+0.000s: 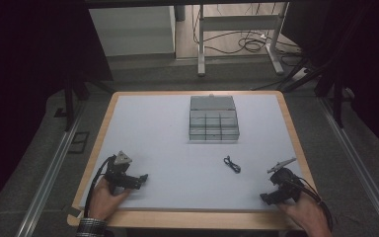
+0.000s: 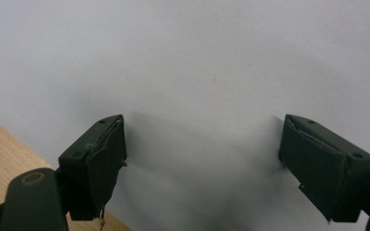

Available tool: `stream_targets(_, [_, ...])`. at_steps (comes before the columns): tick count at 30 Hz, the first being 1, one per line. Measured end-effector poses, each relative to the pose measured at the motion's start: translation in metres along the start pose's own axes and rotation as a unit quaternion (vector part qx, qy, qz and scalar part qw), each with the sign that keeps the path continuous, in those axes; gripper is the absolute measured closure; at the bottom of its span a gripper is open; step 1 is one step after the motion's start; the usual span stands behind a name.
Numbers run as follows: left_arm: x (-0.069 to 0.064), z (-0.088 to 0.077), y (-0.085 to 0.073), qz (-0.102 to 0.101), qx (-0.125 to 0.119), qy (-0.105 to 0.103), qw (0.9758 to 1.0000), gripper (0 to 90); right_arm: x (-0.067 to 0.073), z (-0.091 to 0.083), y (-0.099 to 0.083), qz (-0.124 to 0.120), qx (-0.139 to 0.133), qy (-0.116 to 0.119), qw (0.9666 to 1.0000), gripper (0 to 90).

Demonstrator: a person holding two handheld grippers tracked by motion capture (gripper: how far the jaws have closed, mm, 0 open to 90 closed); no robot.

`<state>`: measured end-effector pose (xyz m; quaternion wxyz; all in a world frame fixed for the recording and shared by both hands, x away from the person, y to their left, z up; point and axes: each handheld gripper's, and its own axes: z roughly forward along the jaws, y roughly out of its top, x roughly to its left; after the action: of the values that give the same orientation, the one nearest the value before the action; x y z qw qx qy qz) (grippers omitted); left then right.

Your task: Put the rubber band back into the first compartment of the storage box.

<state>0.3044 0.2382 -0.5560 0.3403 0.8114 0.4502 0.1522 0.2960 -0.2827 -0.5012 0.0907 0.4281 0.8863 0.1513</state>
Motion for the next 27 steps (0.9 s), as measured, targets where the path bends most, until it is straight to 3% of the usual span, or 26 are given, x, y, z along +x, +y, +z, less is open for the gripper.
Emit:
stream_targets(5, [0.000,0.000,0.000,0.000,0.000,0.000,1.0000,0.0,0.000,-0.001,-0.001,0.001,-0.005,0.000,1.0000,18.4])
stream_targets(9, [0.000,0.000,0.000,0.000,0.000,0.000,1.0000,0.0,-0.002,-0.003,-0.001,0.008,-0.008,-0.003,0.9999,25.5])
stream_targets(11, [0.000,0.000,0.000,0.000,0.000,0.000,1.0000,0.0,-0.004,-0.005,0.000,0.019,-0.017,0.017,0.9995,28.3])
stream_targets(14, [0.000,0.000,0.000,0.000,0.000,0.000,1.0000,0.0,-0.003,-0.006,0.003,0.022,-0.018,0.023,0.9993,28.6])
stream_targets(27, [0.000,0.000,0.000,0.000,0.000,0.000,1.0000,0.0,0.000,-0.006,0.018,0.010,-0.005,0.031,0.9994,31.2])
